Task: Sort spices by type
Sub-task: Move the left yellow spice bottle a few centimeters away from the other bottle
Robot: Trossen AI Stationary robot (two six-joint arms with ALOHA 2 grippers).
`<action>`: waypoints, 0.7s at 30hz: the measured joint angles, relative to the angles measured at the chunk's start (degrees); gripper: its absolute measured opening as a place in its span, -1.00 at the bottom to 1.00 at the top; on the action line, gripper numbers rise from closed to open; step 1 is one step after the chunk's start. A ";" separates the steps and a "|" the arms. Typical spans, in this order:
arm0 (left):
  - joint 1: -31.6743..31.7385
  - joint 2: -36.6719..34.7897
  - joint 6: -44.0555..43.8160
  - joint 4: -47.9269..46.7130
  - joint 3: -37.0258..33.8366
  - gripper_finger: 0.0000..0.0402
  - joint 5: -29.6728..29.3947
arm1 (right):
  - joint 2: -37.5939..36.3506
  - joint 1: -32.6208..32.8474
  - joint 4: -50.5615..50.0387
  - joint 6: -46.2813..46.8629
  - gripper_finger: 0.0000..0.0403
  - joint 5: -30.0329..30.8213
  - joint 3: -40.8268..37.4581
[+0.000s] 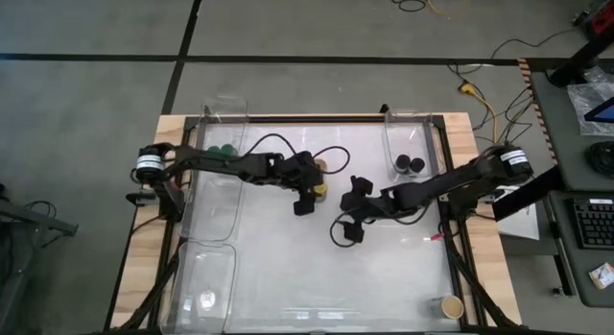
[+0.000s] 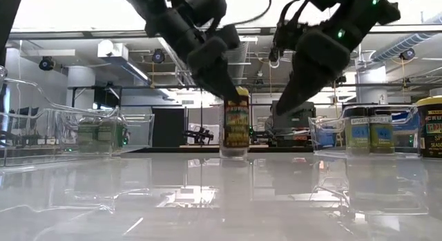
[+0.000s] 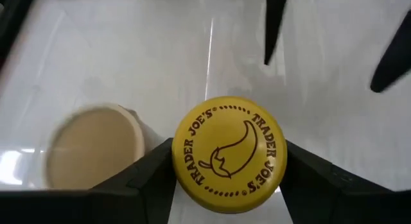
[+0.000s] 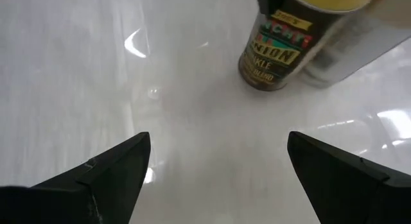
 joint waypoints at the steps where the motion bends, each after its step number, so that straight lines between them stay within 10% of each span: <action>1: -0.08 -0.78 -0.01 -0.30 0.00 0.05 0.00 | -1.12 0.00 -0.84 -0.04 0.78 0.74 0.00; 21: -3.02 -42.61 -8.21 -38.30 -0.20 0.05 0.10 | -7.93 0.63 -3.03 1.67 0.78 6.14 0.00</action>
